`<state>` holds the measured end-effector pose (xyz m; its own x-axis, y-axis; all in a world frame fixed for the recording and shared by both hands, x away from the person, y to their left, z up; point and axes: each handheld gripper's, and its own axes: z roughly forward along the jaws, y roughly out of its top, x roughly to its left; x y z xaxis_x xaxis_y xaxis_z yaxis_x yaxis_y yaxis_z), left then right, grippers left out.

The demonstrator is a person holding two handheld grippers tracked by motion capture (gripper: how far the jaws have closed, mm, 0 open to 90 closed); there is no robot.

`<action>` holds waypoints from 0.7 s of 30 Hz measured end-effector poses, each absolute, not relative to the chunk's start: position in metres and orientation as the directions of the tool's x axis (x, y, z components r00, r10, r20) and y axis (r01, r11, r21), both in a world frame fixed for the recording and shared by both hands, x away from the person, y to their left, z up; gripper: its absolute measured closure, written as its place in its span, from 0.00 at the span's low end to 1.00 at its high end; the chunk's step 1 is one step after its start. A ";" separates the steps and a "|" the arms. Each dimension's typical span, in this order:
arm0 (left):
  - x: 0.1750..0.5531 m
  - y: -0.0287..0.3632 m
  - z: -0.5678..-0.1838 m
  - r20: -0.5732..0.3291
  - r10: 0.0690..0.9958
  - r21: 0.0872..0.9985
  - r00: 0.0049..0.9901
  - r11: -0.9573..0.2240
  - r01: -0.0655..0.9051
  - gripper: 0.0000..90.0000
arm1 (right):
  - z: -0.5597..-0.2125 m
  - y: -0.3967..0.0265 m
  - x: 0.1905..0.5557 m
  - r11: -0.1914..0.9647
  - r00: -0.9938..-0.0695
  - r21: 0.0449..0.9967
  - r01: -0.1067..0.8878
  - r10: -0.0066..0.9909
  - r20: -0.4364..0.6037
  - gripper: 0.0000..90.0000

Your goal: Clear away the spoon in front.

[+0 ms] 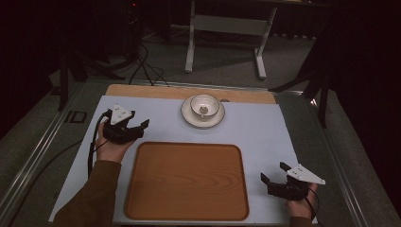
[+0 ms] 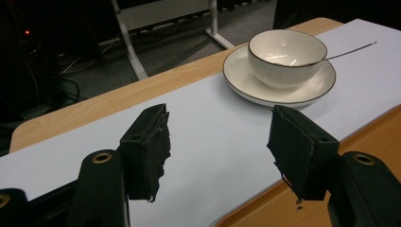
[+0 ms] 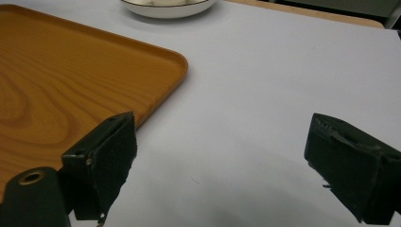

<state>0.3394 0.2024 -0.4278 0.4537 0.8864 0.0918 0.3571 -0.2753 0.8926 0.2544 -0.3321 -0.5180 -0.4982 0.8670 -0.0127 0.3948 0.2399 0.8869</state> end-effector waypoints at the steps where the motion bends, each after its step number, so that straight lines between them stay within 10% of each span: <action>1: 0.340 0.201 -0.427 0.094 0.885 0.893 0.456 -0.278 0.354 0.42 | -0.518 -0.332 0.254 0.240 -0.498 0.887 0.395 0.867 -0.013 0.11; 21: 0.358 0.178 -0.426 0.085 0.861 0.892 0.501 -0.290 0.347 0.43 | -0.518 -0.332 0.254 0.241 -0.500 0.888 0.391 0.866 -0.015 0.11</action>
